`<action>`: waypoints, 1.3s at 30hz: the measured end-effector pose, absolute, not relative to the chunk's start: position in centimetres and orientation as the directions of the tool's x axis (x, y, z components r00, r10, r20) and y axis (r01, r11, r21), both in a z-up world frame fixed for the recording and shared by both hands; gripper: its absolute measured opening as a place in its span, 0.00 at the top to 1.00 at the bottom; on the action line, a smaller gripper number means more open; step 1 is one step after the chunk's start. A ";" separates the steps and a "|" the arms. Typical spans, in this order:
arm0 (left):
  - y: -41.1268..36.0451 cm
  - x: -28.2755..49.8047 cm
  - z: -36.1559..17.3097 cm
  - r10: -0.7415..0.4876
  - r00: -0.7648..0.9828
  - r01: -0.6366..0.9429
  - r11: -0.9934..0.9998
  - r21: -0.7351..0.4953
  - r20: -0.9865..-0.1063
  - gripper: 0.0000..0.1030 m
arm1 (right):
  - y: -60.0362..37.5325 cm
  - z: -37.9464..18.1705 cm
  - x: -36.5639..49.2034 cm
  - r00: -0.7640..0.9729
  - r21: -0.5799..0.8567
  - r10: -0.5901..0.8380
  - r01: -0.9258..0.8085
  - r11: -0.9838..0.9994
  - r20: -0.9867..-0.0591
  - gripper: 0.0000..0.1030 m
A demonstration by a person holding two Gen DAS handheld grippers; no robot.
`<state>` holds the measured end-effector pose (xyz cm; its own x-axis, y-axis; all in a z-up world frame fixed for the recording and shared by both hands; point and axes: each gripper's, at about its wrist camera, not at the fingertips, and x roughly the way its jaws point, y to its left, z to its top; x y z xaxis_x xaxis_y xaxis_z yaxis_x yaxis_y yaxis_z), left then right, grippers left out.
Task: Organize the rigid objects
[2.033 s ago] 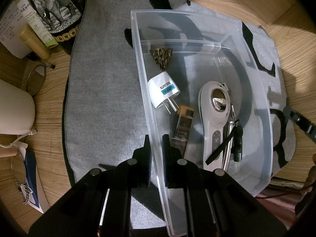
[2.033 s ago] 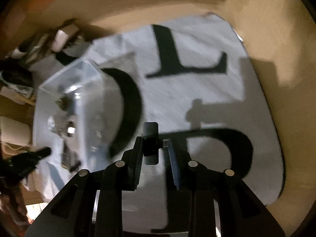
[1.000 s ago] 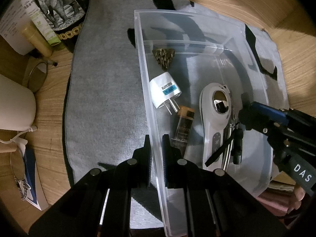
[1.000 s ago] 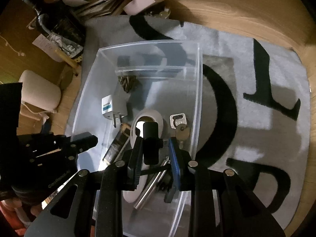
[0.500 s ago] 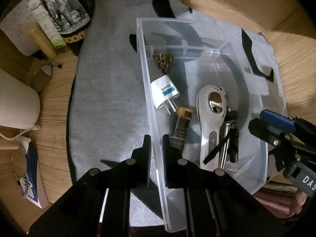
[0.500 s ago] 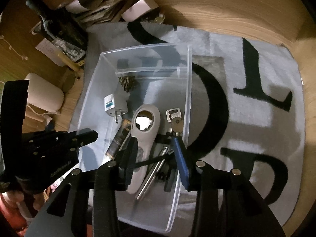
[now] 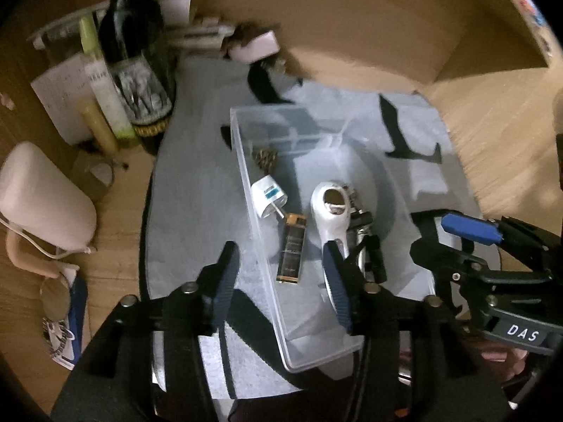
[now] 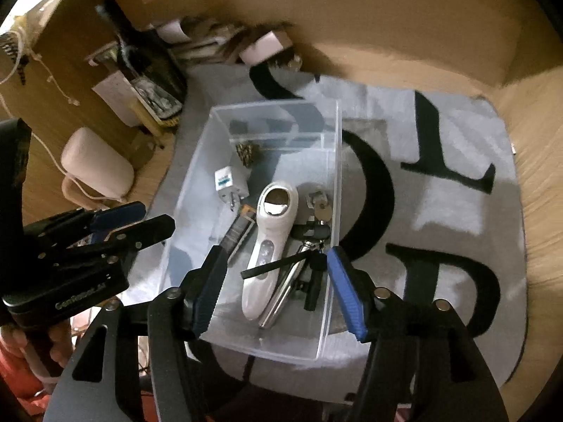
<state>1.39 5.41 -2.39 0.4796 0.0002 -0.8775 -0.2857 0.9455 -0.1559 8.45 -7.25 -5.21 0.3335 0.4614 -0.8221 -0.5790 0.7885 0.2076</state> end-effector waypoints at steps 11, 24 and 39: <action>3.6 -1.8 0.9 0.042 0.610 -0.208 0.972 -0.108 -0.792 0.26 | -9.1 -3.1 4.8 0.450 0.181 0.486 -0.567 0.804 -0.749 0.25; 3.8 -2.3 1.1 0.049 0.615 -0.220 0.969 -0.112 -0.787 0.26 | -9.6 -3.6 4.3 0.447 0.209 0.489 -0.541 0.814 -0.749 0.22; 3.9 -2.1 0.8 0.048 0.609 -0.220 0.969 -0.111 -0.792 0.26 | -9.4 -3.7 4.4 0.439 0.221 0.492 -0.535 0.815 -0.752 0.22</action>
<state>-2.05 3.90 0.84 0.6088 0.0478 -0.7919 -0.2200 0.9692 -0.1106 4.38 -9.45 -3.68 0.4388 0.4921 -0.7518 -0.5350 0.8153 0.2214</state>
